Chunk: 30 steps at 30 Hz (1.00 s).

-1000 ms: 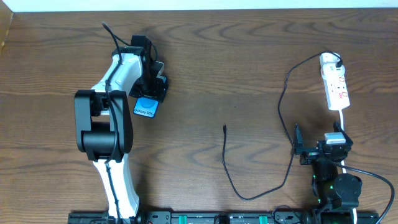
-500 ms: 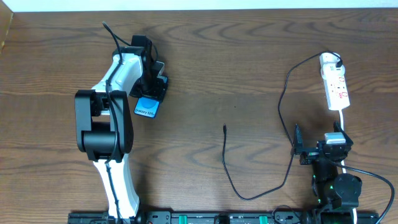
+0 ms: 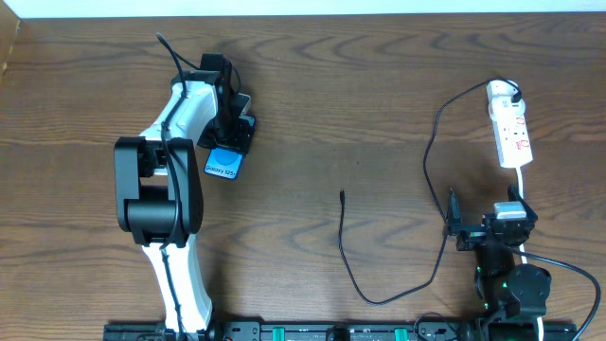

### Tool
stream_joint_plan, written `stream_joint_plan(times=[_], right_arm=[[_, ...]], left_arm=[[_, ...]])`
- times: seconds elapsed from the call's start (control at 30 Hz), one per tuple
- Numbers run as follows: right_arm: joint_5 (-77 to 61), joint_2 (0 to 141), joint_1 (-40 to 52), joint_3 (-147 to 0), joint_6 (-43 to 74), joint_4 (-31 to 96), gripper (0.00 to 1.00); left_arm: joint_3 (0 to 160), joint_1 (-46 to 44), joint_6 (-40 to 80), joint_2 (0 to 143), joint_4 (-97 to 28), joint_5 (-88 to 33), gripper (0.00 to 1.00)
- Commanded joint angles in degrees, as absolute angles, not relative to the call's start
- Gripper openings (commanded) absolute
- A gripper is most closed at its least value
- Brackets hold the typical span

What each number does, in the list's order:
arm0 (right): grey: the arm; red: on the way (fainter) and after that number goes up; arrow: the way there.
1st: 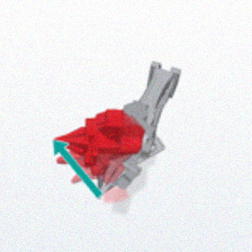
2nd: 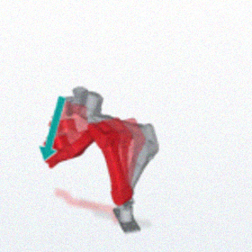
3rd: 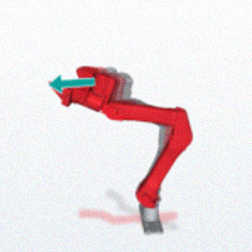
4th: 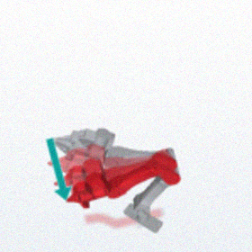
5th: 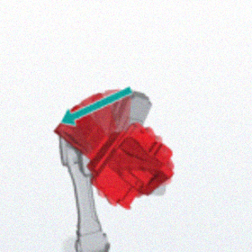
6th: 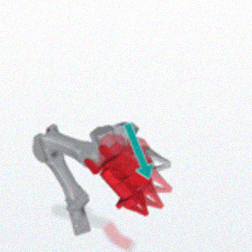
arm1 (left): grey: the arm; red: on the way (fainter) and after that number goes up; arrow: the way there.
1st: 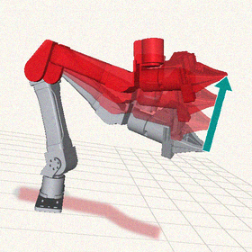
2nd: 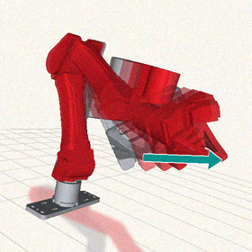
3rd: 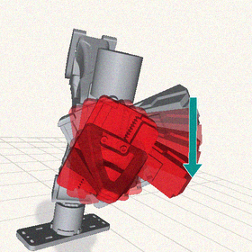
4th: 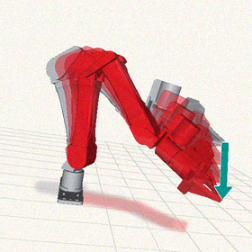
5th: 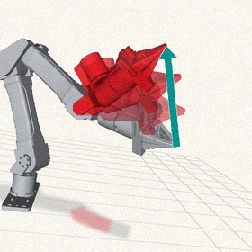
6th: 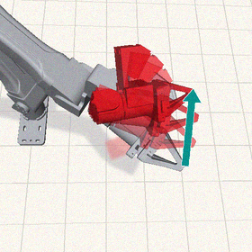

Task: Plug charger to phone and switch on socket
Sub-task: 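Close the left gripper on the phone's long edges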

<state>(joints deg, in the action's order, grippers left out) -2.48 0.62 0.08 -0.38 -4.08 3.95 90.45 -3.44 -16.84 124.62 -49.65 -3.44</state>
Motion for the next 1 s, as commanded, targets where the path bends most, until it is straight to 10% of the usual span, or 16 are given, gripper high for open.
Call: stream_joint_plan(times=[0.0, 0.33, 0.97], right_arm=[[-2.04, 0.27, 0.47, -0.32, -4.8, 4.19, 0.99], [-2.04, 0.27, 0.47, -0.32, -4.8, 4.21, 0.99], [-2.04, 0.27, 0.47, -0.32, -4.8, 4.19, 0.99]], left_arm=[[88.18, -3.62, -17.56, 127.04, -49.32, -2.07, 0.72], [88.18, -3.62, -17.56, 127.04, -49.32, -2.09, 0.61], [88.18, -3.62, -17.56, 127.04, -49.12, -2.11, 0.08]])
